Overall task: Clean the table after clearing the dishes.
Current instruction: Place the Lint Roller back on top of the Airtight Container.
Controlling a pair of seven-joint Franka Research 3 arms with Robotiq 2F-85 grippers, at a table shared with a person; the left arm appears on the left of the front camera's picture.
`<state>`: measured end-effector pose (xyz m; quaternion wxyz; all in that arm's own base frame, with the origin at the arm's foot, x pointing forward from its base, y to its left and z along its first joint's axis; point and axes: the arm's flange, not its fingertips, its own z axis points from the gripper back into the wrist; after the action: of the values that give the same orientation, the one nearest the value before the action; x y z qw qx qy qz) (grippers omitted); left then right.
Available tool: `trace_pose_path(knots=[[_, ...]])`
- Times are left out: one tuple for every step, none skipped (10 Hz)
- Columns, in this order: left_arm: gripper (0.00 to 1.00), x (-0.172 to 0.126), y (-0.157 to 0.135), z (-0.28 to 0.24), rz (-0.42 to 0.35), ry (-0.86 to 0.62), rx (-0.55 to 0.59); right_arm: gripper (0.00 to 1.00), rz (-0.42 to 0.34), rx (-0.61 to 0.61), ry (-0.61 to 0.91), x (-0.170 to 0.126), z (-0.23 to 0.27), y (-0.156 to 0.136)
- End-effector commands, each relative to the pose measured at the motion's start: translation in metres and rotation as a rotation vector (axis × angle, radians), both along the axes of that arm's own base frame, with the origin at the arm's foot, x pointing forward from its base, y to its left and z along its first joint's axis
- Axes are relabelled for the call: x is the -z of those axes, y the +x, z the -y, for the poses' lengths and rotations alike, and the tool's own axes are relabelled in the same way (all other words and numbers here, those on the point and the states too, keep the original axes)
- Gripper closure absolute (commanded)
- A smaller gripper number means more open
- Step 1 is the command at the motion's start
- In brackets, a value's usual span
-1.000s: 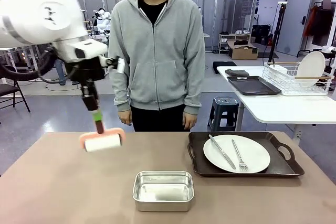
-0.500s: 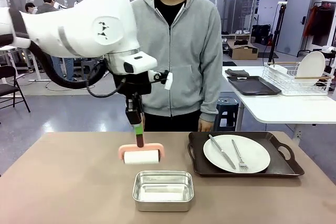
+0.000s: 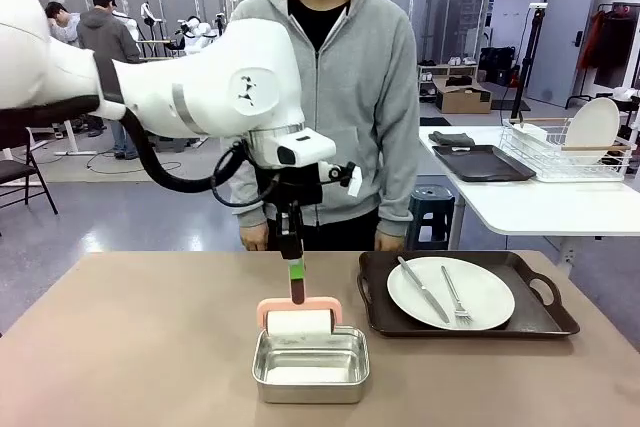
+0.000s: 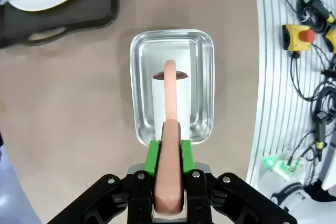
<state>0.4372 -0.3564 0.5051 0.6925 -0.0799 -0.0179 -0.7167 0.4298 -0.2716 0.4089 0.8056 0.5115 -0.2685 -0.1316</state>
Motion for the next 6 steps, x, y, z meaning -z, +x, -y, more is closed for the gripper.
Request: trace_pose_path(knots=[[0.79, 0.012, 0.01, 0.009, -0.003, -0.003, -0.003, 0.0, 0.004, -0.001, 0.004, -0.002, -0.001, -0.002], [0.79, 0.025, 0.012, 0.012, -0.022, -0.006, -0.008, 0.0, 0.004, -0.001, 0.004, -0.002, -0.001, -0.002], [0.79, 0.038, 0.016, 0.015, -0.017, 0.028, -0.016, 0.0, 0.004, -0.001, 0.004, -0.002, -0.001, -0.002], [0.79, 0.048, 0.021, 0.017, -0.013, 0.037, -0.02, 0.0, 0.004, -0.001, 0.004, -0.002, -0.001, -0.002], [0.79, 0.056, 0.026, 0.019, -0.028, 0.041, -0.024, 0.0, 0.004, -0.001, 0.004, -0.002, -0.001, -0.002], [0.79, 0.063, 0.03, 0.019, -0.009, 0.034, 0.003, 0.0, 0.004, -0.001, 0.004, -0.002, -0.001, -0.002]])
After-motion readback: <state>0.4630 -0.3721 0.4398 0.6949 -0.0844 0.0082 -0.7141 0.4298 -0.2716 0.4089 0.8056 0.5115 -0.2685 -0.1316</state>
